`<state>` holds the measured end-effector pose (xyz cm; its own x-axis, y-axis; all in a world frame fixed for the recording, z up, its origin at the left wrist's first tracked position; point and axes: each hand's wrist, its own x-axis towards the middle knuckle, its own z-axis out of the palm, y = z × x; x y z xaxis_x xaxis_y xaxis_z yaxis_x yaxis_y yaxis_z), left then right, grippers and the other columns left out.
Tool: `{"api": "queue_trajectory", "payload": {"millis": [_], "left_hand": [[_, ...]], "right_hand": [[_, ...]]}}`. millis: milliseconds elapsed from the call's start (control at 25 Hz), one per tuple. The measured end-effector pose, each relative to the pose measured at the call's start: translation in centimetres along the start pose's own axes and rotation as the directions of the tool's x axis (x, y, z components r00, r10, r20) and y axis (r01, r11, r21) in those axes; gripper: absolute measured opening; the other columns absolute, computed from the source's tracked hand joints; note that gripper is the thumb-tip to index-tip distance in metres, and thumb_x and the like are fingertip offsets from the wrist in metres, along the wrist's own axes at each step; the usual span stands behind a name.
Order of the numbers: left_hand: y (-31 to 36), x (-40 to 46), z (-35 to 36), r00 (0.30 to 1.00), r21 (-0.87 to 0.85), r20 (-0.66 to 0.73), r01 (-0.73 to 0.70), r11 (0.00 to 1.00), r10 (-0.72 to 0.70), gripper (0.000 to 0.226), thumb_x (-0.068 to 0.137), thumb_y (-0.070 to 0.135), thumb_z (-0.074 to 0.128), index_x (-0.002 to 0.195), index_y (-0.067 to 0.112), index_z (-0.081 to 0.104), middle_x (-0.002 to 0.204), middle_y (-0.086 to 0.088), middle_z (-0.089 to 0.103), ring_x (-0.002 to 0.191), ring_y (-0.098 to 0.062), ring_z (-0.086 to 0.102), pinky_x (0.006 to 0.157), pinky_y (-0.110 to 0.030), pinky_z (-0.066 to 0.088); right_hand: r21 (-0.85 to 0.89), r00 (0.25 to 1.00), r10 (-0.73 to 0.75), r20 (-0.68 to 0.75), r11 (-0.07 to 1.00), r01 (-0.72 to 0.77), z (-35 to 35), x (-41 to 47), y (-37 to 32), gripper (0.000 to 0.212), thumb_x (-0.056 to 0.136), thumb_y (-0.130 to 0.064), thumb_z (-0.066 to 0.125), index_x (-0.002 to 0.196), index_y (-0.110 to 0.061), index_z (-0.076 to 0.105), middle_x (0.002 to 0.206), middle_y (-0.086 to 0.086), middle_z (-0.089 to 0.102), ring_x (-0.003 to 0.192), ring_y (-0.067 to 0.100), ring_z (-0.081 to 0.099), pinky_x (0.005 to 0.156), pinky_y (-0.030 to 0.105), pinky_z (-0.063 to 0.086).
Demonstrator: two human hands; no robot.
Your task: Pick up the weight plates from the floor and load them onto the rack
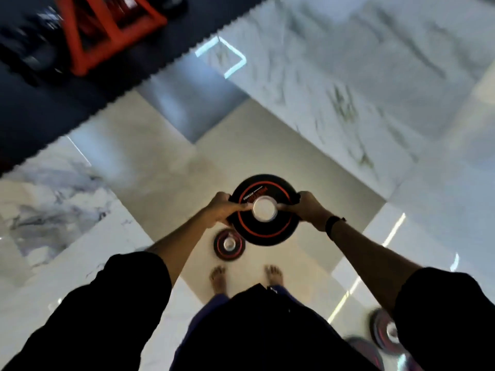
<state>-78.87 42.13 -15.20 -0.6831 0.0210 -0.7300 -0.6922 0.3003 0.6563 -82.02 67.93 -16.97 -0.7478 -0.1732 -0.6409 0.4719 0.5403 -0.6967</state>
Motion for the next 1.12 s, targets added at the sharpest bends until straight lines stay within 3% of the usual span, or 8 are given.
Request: {"api": "queue_trajectory", "payload": {"millis": [120,240,320,400,560,760,920,1120], "left_hand": [[4.4,-3.7,-3.3,0.977,-0.03,-0.174,-0.131,0.991,0.124,0.062,0.063,0.041,0.09,0.102,-0.002,0.067,0.092,-0.019,0.074,0.074,-0.03,0.075,0.062,-0.05,0.061],[9.1,-9.6,-8.1,0.875,-0.071,-0.419,-0.297,0.952,0.242,0.054,0.064,0.037,0.091,0.095,-0.001,0.068,0.089,-0.017,0.074,0.069,-0.029,0.073,0.06,-0.05,0.061],[11.6,-14.5,-11.2,0.779,-0.06,-0.551,-0.394,0.917,0.299,0.052,0.062,0.036,0.092,0.094,0.001,0.069,0.088,-0.016,0.074,0.073,-0.03,0.074,0.06,-0.052,0.061],[13.4,-20.7,-14.6,0.653,-0.017,-0.678,-0.473,0.881,0.338,0.047,0.06,0.036,0.092,0.091,0.007,0.072,0.087,-0.013,0.075,0.073,-0.028,0.074,0.058,-0.052,0.061],[14.4,-35.2,-20.7,0.351,0.136,-0.861,-0.54,0.831,0.368,0.035,0.066,0.028,0.09,0.088,0.009,0.071,0.082,-0.011,0.075,0.068,-0.024,0.074,0.055,-0.047,0.061],[9.9,-52.8,-23.9,-0.007,0.301,-0.943,-0.443,0.844,0.333,0.03,0.063,0.03,0.092,0.081,0.016,0.072,0.077,-0.003,0.074,0.063,-0.015,0.073,0.047,-0.035,0.058],[1.2,-66.1,-23.8,-0.262,0.313,-0.934,-0.268,0.911,0.244,0.046,0.058,0.042,0.091,0.087,0.009,0.075,0.081,-0.006,0.076,0.071,-0.017,0.074,0.055,-0.029,0.059],[-10.7,-79.2,-19.7,-0.431,0.183,-0.897,-0.157,0.971,0.099,0.059,0.05,0.049,0.093,0.09,0.01,0.074,0.083,-0.005,0.077,0.074,-0.016,0.074,0.065,-0.041,0.062]], "right_hand": [[-0.054,0.979,-0.2,0.034,0.978,0.202,-2.1,-0.1,-7.7,0.053,0.07,-0.039,0.086,0.088,0.007,0.065,0.067,0.008,0.057,0.062,0.02,0.052,0.055,0.033,0.039],[-0.082,0.885,-0.456,0.092,0.883,0.463,-2.9,-1.7,-18.7,0.027,0.073,-0.027,0.085,0.08,-0.011,0.065,0.07,-0.003,0.062,0.059,0.008,0.058,0.054,0.02,0.044],[-0.073,0.793,-0.592,0.141,0.793,0.605,-2.5,-3.1,-25.6,0.027,0.073,-0.023,0.085,0.089,-0.015,0.065,0.083,-0.003,0.069,0.072,0.006,0.066,0.065,0.022,0.052],[-0.042,0.661,-0.723,0.202,0.667,0.743,-1.0,-5.7,-32.9,0.042,0.071,-0.024,0.086,0.106,-0.009,0.067,0.101,0.002,0.073,0.09,0.015,0.071,0.081,0.031,0.057],[0.097,0.354,-0.876,0.327,0.403,0.91,5.0,-14.5,-45.2,0.038,0.073,-0.017,0.084,0.107,-0.012,0.067,0.104,0.006,0.073,0.09,0.014,0.071,0.084,0.033,0.059],[0.298,0.047,-0.909,0.415,0.185,0.936,15.7,-27.0,-53.4,0.058,0.068,-0.028,0.087,0.116,-0.007,0.063,0.112,0.01,0.071,0.102,0.021,0.069,0.089,0.039,0.057],[0.468,-0.181,-0.841,0.511,0.096,0.878,27.2,-38.4,-54.5,0.049,0.074,-0.021,0.083,0.115,-0.007,0.061,0.11,0.006,0.071,0.096,0.015,0.07,0.077,0.024,0.058],[0.657,-0.405,-0.706,0.581,0.112,0.746,42.0,-50.7,-50.9,0.05,0.075,-0.02,0.082,0.119,-0.011,0.059,0.113,0.004,0.07,0.099,0.013,0.07,0.077,0.026,0.058]]}}
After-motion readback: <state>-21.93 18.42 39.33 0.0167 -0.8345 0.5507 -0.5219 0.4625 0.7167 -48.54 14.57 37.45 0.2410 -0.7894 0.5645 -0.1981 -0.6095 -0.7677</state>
